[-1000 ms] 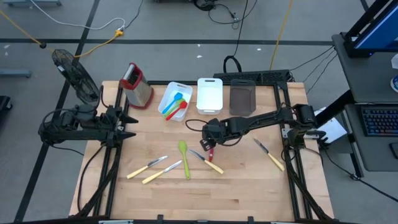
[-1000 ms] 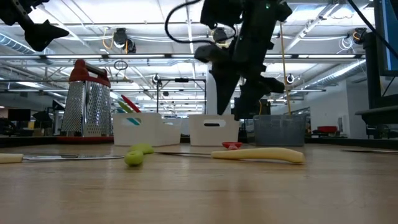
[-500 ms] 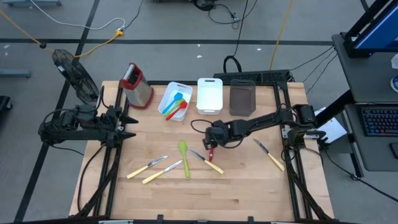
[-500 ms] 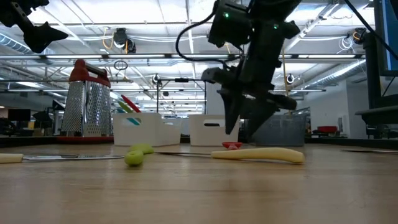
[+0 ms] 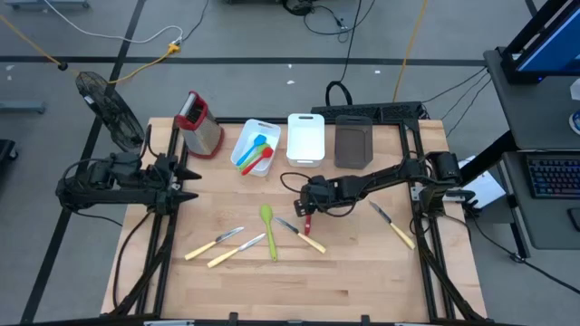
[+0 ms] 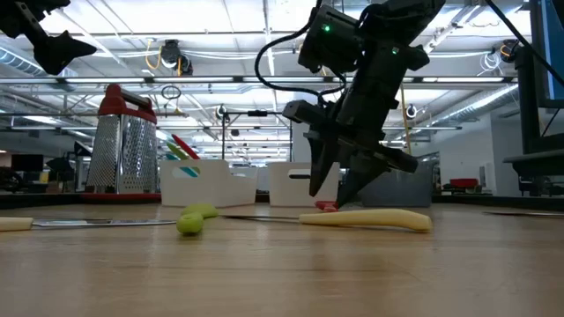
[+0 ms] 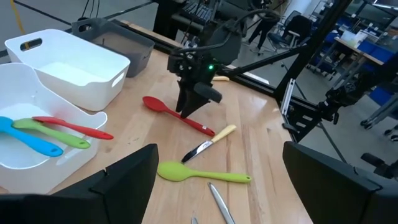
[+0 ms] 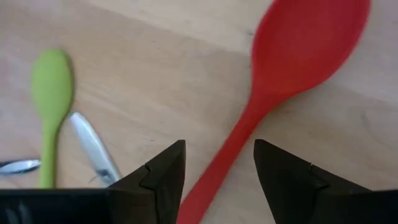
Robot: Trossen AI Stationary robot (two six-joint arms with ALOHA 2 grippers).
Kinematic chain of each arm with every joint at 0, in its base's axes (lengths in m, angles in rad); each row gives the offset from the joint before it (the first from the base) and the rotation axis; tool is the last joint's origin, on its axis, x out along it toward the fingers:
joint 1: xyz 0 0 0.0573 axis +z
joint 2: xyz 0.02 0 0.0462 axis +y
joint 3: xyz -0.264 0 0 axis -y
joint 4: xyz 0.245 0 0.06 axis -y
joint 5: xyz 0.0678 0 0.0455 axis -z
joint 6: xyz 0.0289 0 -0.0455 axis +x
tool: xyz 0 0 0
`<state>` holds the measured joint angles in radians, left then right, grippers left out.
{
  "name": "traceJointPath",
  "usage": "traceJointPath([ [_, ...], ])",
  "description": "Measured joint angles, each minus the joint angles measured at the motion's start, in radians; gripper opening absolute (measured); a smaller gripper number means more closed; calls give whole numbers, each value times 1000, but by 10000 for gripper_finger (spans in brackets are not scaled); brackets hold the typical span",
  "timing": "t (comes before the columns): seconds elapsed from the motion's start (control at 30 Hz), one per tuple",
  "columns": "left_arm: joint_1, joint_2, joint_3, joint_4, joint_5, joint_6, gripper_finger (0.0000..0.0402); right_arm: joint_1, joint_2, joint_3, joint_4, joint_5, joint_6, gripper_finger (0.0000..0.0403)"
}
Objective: Pick & Place Kitchen Items
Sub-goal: Put the red serving spoon into the black bin
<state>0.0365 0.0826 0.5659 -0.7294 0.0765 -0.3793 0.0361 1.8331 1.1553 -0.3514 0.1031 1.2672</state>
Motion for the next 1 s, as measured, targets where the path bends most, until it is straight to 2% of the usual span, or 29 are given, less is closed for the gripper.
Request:
traceJointPath([
  [0.23,0,0,0,30,0,0,351,-15,126,17,87,-49,4,182],
  [0.47,0,0,0,28,0,-13,351,-16,190,35,-45,-53,28,172],
  [0.77,0,0,0,29,1,-18,351,-5,190,34,-99,-21,15,117],
  [1.0,0,0,0,29,2,-18,351,23,190,34,-187,49,18,42],
])
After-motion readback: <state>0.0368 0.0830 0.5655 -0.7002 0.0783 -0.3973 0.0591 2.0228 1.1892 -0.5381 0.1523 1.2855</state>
